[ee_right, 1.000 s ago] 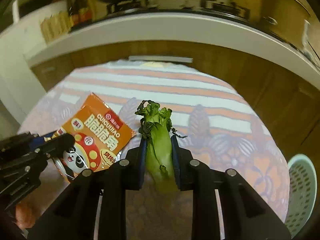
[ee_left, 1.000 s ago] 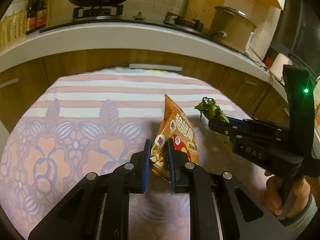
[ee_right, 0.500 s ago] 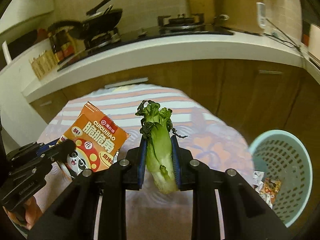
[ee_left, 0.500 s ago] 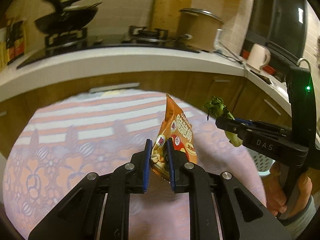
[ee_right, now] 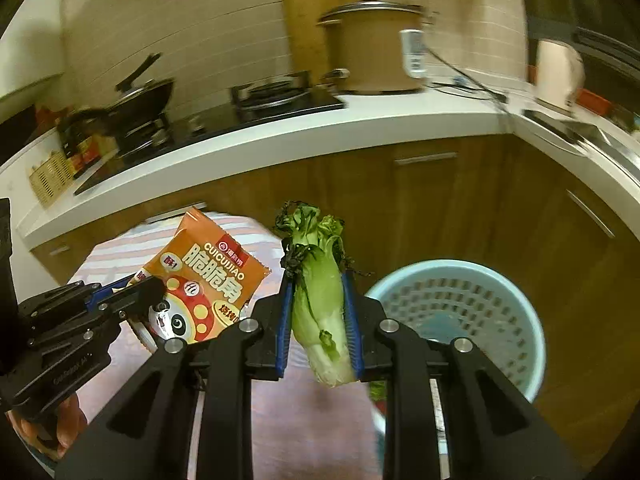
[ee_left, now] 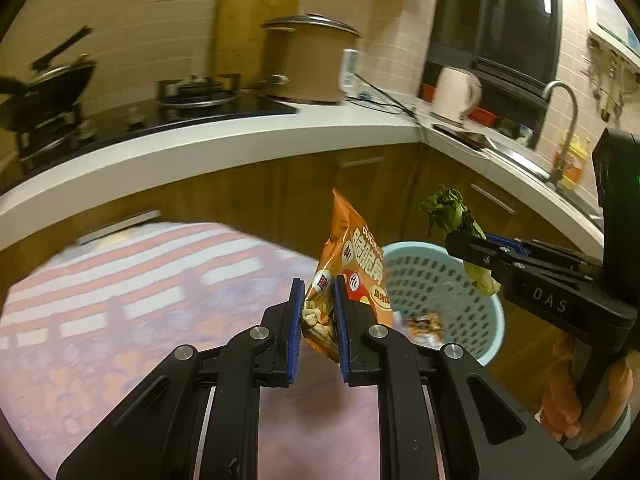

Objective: Collect trash
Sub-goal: 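Carry the snack bag and bok choy over the basket and open both tools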

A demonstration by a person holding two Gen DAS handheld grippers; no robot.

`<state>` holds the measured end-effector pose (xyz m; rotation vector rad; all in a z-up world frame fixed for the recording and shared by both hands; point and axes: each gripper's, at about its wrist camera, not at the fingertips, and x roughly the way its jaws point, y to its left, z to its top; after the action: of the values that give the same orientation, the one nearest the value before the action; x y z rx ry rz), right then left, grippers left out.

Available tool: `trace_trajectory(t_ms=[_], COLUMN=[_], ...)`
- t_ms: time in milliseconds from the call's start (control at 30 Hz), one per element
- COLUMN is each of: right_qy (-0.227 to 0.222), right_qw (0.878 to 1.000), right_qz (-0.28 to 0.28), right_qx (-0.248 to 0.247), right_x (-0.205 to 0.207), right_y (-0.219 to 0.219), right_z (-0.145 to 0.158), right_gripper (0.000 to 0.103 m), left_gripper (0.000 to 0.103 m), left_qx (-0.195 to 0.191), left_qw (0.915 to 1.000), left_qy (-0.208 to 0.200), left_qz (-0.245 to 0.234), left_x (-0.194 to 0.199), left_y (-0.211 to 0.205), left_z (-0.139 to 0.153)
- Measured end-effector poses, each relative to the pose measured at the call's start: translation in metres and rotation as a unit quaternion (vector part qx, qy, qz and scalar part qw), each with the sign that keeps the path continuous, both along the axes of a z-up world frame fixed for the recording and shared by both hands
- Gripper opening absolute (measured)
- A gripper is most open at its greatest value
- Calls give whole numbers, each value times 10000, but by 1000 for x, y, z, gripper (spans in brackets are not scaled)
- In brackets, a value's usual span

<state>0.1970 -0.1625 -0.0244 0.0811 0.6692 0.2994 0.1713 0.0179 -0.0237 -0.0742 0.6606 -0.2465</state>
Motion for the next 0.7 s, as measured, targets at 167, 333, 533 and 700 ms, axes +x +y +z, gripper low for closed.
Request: trace_trajectory(t_ms=[167, 333, 533, 700], right_qy=[129, 310, 930, 1343], right_qw=[9991, 9973, 9917, 9857], right_qz=[-383, -666, -887, -1011], right_qx=[97, 16, 18, 107], right_x=[4, 10, 26, 34], right_y=[-46, -78, -107, -119], right_z=[-10, -26, -60, -87], right_gripper=[20, 20, 21, 21], left_gripper=[13, 13, 13, 14], left_qx=[-45, -4, 48, 82], left_qw=[9995, 9983, 9968, 9956], left_qy=[117, 213, 422, 632], left_qz=[-293, -533, -676, -694], left_x=[25, 44, 64, 78], left_y=[-43, -81, -114, -128], left_z=[-7, -19, -40, -60])
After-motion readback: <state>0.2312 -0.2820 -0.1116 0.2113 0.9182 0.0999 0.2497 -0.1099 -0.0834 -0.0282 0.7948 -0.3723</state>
